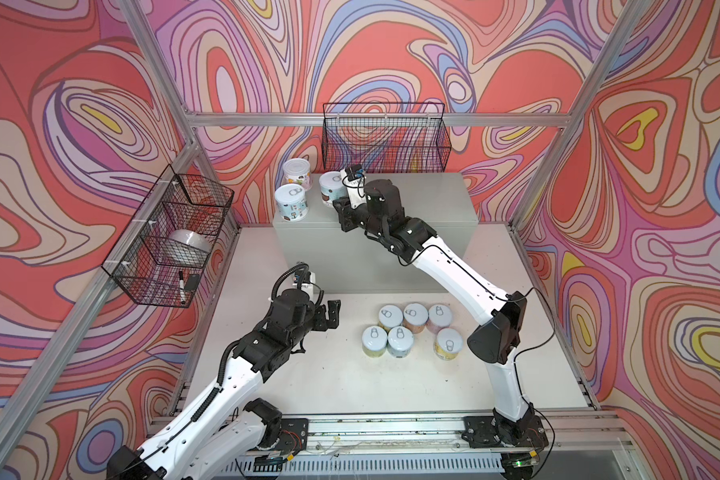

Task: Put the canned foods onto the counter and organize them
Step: 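Lower the teal-labelled can onto the cabinet top beside the other cans, then open the right gripper and raise it off the placed can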

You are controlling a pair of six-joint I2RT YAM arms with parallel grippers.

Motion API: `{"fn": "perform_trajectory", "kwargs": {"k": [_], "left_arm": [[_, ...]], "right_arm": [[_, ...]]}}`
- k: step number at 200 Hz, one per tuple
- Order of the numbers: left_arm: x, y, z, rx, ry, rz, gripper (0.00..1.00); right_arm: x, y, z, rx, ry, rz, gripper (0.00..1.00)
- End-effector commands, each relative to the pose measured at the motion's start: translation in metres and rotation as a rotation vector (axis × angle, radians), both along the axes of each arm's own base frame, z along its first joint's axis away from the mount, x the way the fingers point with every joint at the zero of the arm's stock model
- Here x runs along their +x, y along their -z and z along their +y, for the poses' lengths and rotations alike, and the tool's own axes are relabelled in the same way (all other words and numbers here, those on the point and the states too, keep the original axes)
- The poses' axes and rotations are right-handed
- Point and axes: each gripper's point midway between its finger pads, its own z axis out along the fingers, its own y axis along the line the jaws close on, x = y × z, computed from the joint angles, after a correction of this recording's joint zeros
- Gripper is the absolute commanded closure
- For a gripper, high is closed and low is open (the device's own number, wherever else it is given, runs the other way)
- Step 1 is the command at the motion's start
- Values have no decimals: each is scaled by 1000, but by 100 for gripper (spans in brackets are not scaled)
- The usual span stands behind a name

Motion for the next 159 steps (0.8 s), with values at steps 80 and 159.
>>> {"fn": "perform_trajectory", "kwargs": {"k": [80,159], "left_arm": [[1,2,-1,1,0,4,3],[3,6,-1,16,-5,16,2]], "right_arm": [[28,10,15,44,16,-17,78],[41,15,22,83,10,-18,77]]}}
